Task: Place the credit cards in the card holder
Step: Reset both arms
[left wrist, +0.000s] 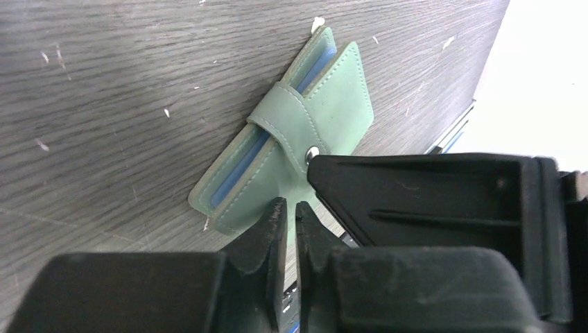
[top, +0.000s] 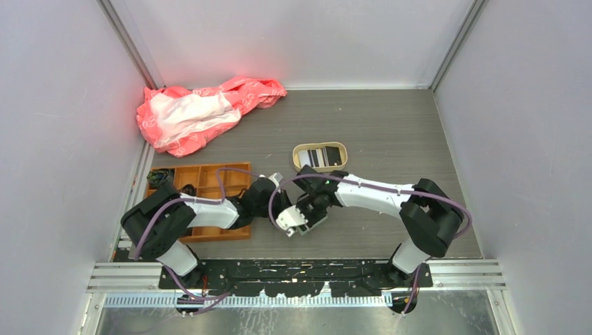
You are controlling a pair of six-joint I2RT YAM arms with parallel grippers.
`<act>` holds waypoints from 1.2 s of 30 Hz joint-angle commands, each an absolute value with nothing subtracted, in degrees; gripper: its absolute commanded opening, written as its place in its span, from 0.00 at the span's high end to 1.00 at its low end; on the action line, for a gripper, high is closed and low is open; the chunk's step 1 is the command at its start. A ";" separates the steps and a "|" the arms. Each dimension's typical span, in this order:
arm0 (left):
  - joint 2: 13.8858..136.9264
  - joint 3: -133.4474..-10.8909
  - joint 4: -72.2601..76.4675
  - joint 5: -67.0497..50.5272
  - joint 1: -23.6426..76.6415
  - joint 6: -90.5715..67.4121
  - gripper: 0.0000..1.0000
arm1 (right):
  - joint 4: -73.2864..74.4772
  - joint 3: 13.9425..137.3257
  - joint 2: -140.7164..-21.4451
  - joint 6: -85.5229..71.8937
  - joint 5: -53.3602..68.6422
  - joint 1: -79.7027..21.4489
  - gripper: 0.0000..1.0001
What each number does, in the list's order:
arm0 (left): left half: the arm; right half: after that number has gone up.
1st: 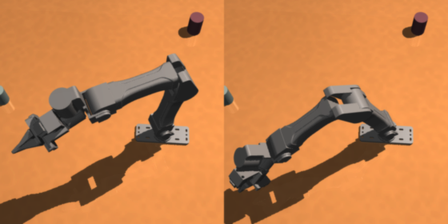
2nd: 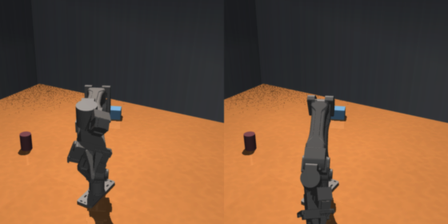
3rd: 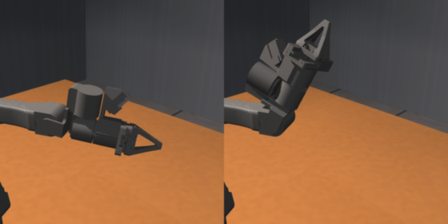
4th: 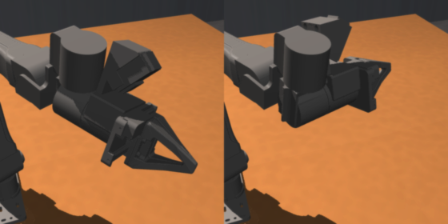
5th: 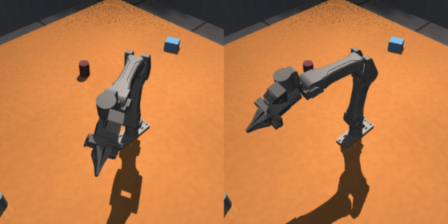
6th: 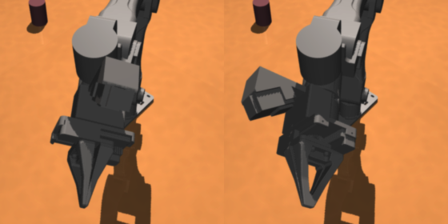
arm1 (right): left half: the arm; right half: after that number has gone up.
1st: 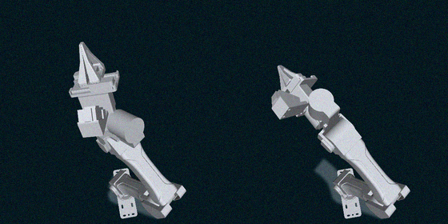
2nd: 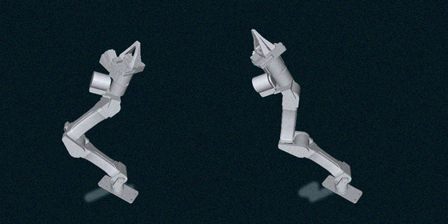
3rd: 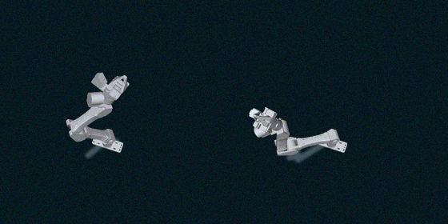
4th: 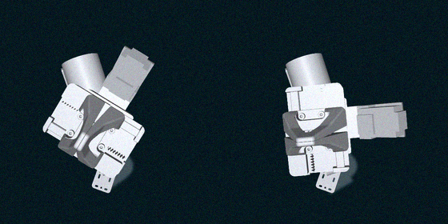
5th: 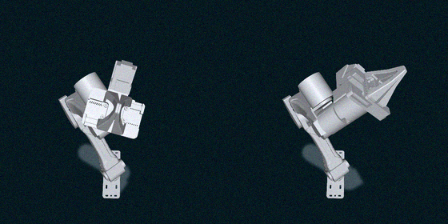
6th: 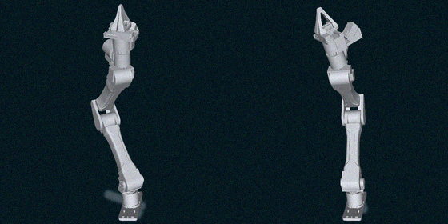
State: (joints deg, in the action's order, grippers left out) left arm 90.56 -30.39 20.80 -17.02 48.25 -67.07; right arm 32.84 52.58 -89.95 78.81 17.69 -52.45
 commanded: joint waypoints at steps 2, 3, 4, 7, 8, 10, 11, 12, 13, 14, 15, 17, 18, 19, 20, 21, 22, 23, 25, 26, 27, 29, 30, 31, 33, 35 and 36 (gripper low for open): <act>84.23 -32.74 13.47 -12.92 47.40 -63.24 0.83 | 47.06 64.99 -90.74 68.25 30.15 -45.43 0.54; 82.95 -33.16 12.01 -12.49 46.94 -62.40 0.82 | 48.71 66.66 -90.46 67.56 30.31 -44.29 0.51; 81.51 -33.52 10.91 -12.31 46.48 -61.69 0.81 | 51.07 68.05 -90.02 67.19 30.17 -43.31 0.49; 76.88 -35.04 6.83 -11.53 45.03 -58.61 0.79 | 56.29 70.63 -87.88 67.08 30.36 -39.56 0.45; 75.24 -35.78 5.00 -11.21 44.60 -57.33 0.78 | 57.10 71.34 -86.99 64.78 29.80 -38.55 0.42; 71.58 -37.98 0.79 -10.49 44.08 -53.62 0.78 | 57.97 73.49 -85.13 58.66 27.36 -36.69 0.36; 69.47 -39.78 -2.71 -9.87 43.96 -50.80 0.78 | 57.83 74.77 -83.74 54.77 25.62 -35.60 0.32; 67.49 -41.77 -6.04 -8.59 43.90 -47.52 0.77 | 57.01 76.36 -82.88 50.06 23.44 -34.30 0.28; 65.50 -44.29 -10.89 -7.24 43.71 -44.03 0.76 | 56.30 78.88 -82.45 44.35 20.88 -32.56 0.23; 63.49 -46.77 -14.25 -5.72 43.54 -40.21 0.75 | 56.10 81.79 -82.55 39.45 19.30 -30.16 0.18; 60.86 -49.96 -17.16 -2.60 43.33 -36.97 0.64 | 56.19 85.35 -82.88 34.40 18.49 -26.83 0.13; 56.93 -54.19 -21.57 3.71 43.12 -32.12 0.39 | 57.06 92.65 -84.20 26.11 19.72 -19.31 0.01; 55.14 -55.70 -22.63 6.39 42.94 -30.27 0.27 | 57.27 96.26 -84.67 22.63 22.43 -14.80 0.01; 53.42 -57.04 -23.21 8.57 42.59 -29.01 0.14 | 56.17 98.79 -85.06 18.76 24.49 -10.87 0.00; 51.99 -58.23 -23.73 9.83 42.09 -28.06 0.11 | 54.46 101.06 -85.09 13.87 24.48 -7.26 0.00; 51.06 -59.74 -24.53 10.11 41.17 -27.27 0.07 | 52.65 102.60 -84.89 10.62 24.01 -4.62 0.00; 50.56 -61.55 -25.80 9.92 40.41 -26.82 0.05 | 50.09 103.36 -84.26 7.35 22.93 -2.68 0.01; 50.39 -63.53 -27.42 9.56 39.63 -26.54 0.05 | 47.80 103.73 -83.61 3.58 19.97 -1.53 0.01; 50.57 -67.66 -30.96 8.96 38.97 -25.93 0.04 | 47.31 105.35 -81.90 2.65 15.25 -0.80 0.01; 50.69 -69.53 -32.54 8.84 38.94 -25.64 0.05 | 48.20 106.53 -81.13 3.93 15.15 -0.79 0.01; 50.79 -71.08 -33.76 8.60 38.94 -25.58 0.04 | 49.31 107.84 -80.64 4.57 14.89 -0.79 0.01; 50.70 -73.60 -35.64 8.16 38.96 -25.58 0.04 | 51.06 110.43 -80.30 2.48 13.81 -0.79 0.01; 50.67 -74.62 -36.39 7.97 38.94 -25.71 0.05 | 51.45 111.23 -80.14 0.55 13.11 -0.79 0.00; 50.56 -75.63 -37.11 7.84 39.00 -25.75 0.04 | 51.47 111.48 -79.65 -3.28 11.84 -0.79 0.01; 50.33 -77.29 -38.44 7.66 38.93 -25.83 0.05 | 51.04 111.22 -78.33 -9.29 8.96 -0.79 0.01; 50.04 -78.65 -39.57 7.73 38.94 -25.77 0.04 | 51.31 111.58 -77.57 -13.16 5.99 0.63 0.01; 49.89 -79.20 -39.97 7.73 38.87 -25.71 0.04 | 51.59 111.85 -77.25 -13.90 5.09 0.92 0.00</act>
